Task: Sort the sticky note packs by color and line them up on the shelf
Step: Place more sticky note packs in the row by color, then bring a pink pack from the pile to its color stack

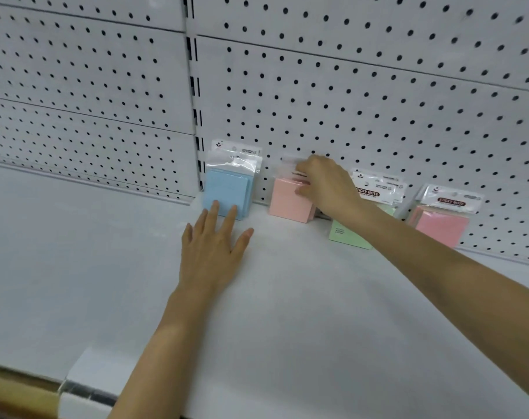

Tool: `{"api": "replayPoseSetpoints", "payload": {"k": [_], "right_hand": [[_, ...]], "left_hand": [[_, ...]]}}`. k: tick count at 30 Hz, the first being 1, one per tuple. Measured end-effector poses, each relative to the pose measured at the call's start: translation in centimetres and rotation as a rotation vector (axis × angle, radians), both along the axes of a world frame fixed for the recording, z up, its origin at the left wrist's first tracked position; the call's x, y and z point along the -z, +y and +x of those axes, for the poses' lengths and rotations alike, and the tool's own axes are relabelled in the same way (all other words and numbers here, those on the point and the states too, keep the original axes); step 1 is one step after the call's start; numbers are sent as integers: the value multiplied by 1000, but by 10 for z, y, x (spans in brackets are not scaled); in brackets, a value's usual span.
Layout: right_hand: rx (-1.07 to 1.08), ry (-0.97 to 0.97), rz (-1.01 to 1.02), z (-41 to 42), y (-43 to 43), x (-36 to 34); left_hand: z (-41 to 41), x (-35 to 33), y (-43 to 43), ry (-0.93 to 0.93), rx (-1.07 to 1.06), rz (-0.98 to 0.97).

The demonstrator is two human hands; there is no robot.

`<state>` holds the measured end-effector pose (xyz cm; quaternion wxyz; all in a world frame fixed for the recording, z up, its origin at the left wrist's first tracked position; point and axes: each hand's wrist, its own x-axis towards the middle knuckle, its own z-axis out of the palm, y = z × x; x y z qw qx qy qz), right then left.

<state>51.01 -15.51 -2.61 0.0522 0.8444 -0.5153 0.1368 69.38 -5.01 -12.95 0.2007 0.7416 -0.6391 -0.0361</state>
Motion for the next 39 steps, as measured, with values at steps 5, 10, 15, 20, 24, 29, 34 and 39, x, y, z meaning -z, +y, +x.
{"api": "replayPoseSetpoints", "payload": {"k": [5,10,15,20,24,29,34,39], "right_hand": [[-26,58,-102,-3,-4,6],[-12,168,-228,-8,1,6],[-145,119,-165,-38,16,-9],[-222,171,-81,-108,51,-22],[-196,238,-79,-187,80,-31],[59,349,86,-300,113,-39],[267,277,189,-432,166,-40],[430,163,315,-565,221,-31]], "left_hand": [[0,1,0,-21,-7,9],[0,1,0,-51,-14,32],[-2,-5,0,-26,-4,33],[-22,-32,10,-126,72,-50],[-76,-72,12,-255,227,-128],[-173,-108,6,-318,406,-113],[-302,-129,10,-311,587,-106],[-438,-127,37,-226,759,-98]]}}
